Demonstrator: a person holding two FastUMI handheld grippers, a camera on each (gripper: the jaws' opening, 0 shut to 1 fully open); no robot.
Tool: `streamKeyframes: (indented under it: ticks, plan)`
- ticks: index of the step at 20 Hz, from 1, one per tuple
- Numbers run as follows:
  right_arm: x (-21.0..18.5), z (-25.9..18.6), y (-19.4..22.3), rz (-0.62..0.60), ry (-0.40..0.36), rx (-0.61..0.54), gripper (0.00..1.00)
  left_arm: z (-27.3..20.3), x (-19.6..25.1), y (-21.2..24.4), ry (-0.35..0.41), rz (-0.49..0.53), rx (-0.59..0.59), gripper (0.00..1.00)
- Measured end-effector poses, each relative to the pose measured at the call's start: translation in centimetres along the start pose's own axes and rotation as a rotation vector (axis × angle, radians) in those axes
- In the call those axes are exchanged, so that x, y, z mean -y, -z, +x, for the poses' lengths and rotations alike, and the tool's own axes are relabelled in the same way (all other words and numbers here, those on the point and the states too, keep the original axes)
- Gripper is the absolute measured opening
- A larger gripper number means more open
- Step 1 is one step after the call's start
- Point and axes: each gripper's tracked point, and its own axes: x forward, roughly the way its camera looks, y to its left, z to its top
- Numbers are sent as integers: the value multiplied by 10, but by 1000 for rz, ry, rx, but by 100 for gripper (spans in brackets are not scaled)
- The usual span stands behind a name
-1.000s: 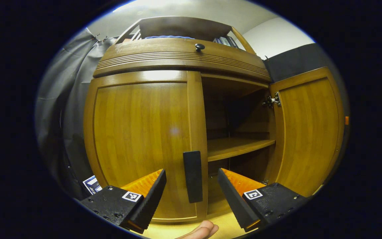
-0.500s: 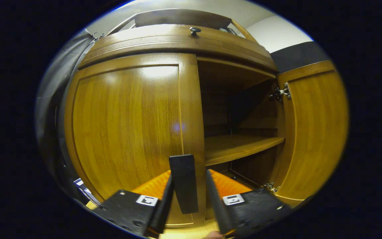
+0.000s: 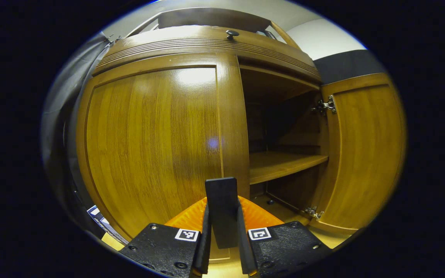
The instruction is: Open the right door of the double-door shoe cabinet with the right hand, and open the left door with the left hand.
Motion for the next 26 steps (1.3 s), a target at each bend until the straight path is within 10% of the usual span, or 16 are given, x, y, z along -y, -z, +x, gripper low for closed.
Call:
streamKeyframes:
  ticks: [26]
  plan:
    - [-59,-23,7,-19,-59,6,96,-171,-47,4,37,15,14,32]
